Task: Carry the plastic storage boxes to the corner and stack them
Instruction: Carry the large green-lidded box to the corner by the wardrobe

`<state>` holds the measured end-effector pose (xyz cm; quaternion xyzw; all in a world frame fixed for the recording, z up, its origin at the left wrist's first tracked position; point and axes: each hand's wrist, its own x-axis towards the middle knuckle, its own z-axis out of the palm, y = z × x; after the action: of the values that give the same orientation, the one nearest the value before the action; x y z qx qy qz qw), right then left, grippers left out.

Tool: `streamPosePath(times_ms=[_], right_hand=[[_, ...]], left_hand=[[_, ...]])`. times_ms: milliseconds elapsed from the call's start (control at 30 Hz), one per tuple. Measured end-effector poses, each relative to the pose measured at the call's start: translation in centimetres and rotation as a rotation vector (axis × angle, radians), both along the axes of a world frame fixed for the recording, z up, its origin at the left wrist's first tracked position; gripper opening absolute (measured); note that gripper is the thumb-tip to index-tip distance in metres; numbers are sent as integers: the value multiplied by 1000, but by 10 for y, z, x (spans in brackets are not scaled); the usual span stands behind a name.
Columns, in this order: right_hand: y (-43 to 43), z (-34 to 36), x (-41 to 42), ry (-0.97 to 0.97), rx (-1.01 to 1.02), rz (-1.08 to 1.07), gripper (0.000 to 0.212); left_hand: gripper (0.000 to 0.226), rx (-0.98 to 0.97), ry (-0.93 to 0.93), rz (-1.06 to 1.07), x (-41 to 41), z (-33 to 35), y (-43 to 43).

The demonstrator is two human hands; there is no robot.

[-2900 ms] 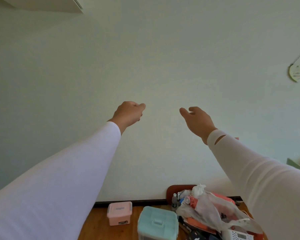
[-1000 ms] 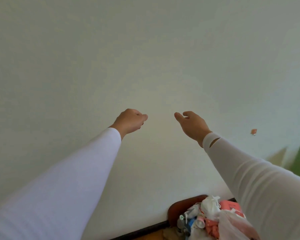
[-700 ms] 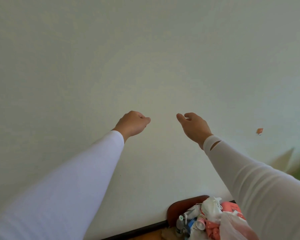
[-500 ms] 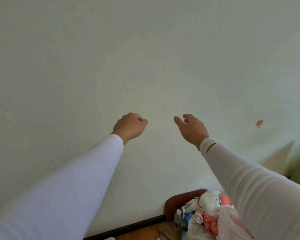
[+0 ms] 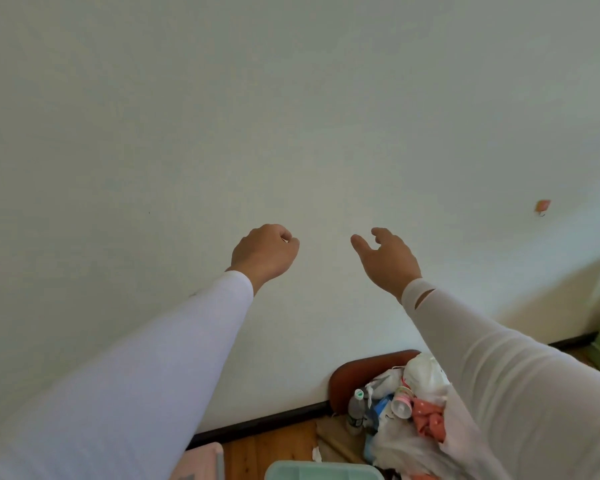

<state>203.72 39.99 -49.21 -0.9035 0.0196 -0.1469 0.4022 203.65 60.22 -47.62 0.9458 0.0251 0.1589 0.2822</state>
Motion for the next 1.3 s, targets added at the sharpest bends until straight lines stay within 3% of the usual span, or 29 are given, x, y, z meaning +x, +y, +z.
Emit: streamPosePath(times_ms=[700, 1033, 1300], right_hand=[[-9, -276, 2, 73, -9, -12, 64], [-26, -362, -4, 67, 18, -26, 69], [-43, -440, -8, 216, -3, -76, 73]], left_hand=[[30, -17, 68, -11, -3, -271, -7], [35, -39, 20, 30, -4, -360, -9], [38, -49, 77, 20, -6, -434, -11]])
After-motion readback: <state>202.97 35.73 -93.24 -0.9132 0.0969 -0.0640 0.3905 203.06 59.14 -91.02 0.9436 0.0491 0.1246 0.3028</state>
